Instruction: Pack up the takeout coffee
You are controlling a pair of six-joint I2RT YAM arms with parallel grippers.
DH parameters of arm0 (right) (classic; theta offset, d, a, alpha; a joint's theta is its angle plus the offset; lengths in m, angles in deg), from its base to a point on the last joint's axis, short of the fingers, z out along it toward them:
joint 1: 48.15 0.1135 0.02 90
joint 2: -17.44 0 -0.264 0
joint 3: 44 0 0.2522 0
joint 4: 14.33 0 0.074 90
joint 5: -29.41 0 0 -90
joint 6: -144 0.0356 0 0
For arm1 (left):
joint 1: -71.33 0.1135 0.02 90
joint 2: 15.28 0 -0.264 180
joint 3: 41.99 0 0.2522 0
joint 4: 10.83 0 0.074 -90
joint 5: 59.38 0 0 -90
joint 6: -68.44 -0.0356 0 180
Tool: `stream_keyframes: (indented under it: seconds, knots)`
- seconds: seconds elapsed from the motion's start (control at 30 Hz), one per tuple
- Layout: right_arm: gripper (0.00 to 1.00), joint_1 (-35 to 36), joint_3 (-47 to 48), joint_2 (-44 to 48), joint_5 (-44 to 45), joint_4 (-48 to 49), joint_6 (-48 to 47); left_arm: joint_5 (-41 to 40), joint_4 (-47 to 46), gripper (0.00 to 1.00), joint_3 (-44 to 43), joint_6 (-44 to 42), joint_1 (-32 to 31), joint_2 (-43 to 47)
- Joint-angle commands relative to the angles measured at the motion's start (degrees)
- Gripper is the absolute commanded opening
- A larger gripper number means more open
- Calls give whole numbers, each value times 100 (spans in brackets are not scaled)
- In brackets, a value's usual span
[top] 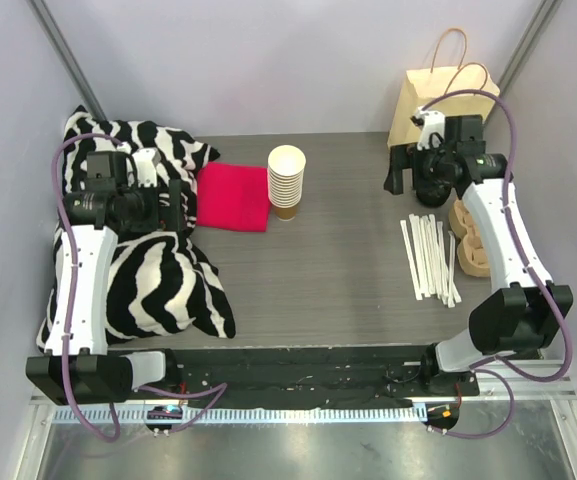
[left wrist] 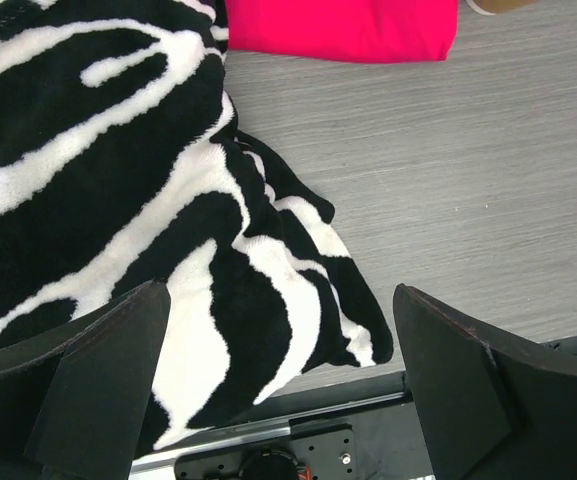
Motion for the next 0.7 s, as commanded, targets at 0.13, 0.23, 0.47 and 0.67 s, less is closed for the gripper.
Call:
stream_keyframes:
  seconds: [0.13, 0.23, 0.47, 0.67]
  knots:
    - [100, 1159, 1367, -748, 607, 374, 218, -486, -279, 100, -182, 243, 24, 400]
    - [100, 1353, 1955, -1178, 625, 454, 394, -671, -446, 100, -94, 401, 16, 593]
    - [100, 1766, 3764, -2250, 546, 436, 1150, -839, -772, 100, 56, 682, 24, 875]
    - [98, 2248, 4549, -2893, 888, 664, 1519, -733, -851, 100, 38, 849, 24, 761]
